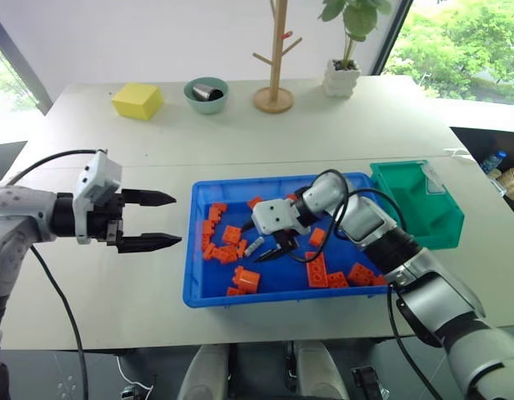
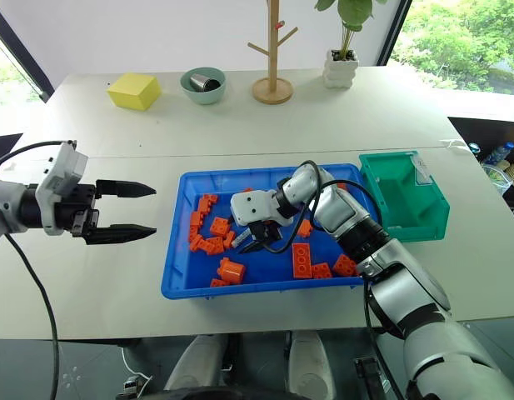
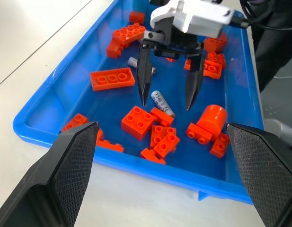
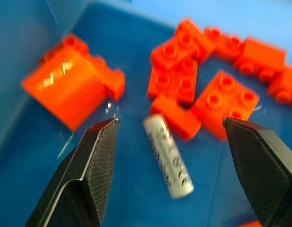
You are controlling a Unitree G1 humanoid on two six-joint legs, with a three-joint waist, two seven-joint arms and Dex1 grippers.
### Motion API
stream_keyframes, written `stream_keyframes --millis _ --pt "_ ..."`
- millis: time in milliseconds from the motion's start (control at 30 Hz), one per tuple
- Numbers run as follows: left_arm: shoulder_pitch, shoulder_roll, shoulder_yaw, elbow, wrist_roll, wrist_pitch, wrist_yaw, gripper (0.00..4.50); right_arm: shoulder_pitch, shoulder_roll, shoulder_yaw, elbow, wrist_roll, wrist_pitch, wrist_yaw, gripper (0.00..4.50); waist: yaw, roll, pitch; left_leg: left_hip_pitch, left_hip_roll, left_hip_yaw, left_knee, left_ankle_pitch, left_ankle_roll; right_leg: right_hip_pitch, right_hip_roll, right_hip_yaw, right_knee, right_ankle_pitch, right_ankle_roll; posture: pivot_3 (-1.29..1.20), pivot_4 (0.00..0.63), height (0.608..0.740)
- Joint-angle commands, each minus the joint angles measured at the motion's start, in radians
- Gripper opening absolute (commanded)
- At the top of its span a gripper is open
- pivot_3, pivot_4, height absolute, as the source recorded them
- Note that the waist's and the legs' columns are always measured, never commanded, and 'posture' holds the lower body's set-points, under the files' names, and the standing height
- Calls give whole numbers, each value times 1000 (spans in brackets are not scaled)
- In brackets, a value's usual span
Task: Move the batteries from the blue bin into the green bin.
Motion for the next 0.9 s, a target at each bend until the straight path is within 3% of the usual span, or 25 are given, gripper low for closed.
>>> stream_keyframes --millis 33,167,200,267,433,467,700,900 --pt "3 22 40 -29 -22 4 -3 4500 0 -1 -27 33 -19 -48 6 3605 -1 0 0 0 0 0 0 0 0 0 0 0 0 0 0 0 150 702" --pt "-2 21 40 -36 -33 14 -3 4500 -5 8 -36 78 -32 -70 9 3605 -2 0 0 0 0 0 0 0 0 0 0 0 0 0 0 0 150 702" --pt "-3 22 39 -38 -34 13 -5 4500 -4 9 -37 82 -33 -69 10 3374 -2 0 0 0 0 0 0 0 0 0 0 0 0 0 0 0 150 702" --pt "-6 25 37 -40 -37 15 -10 4500 0 12 -42 84 -33 -64 15 2789 -2 0 0 0 0 0 0 0 0 0 0 0 0 0 0 0 150 702" --pt "-11 27 32 -54 -51 24 -32 4500 28 2 -58 30 -21 -23 28 347 -1 0 0 0 0 0 0 0 0 0 0 0 0 0 0 0 150 702" --pt "-12 26 30 -57 -54 26 -34 4500 34 -3 -65 15 -20 -13 29 49 0 0 0 0 0 0 0 0 0 0 0 0 0 0 0 0 150 702" --pt "-16 14 23 -84 -79 38 -30 4500 85 -72 -191 -219 69 215 6 77 3 0 0 0 0 0 0 0 0 0 0 0 0 0 0 0 150 702" --pt "-50 -6 20 -101 -121 67 -7 4500 154 -298 -537 -462 200 560 -132 77 17 0 0 -1 -1 0 0 0 0 0 -1 0 0 0 0 0 150 702"
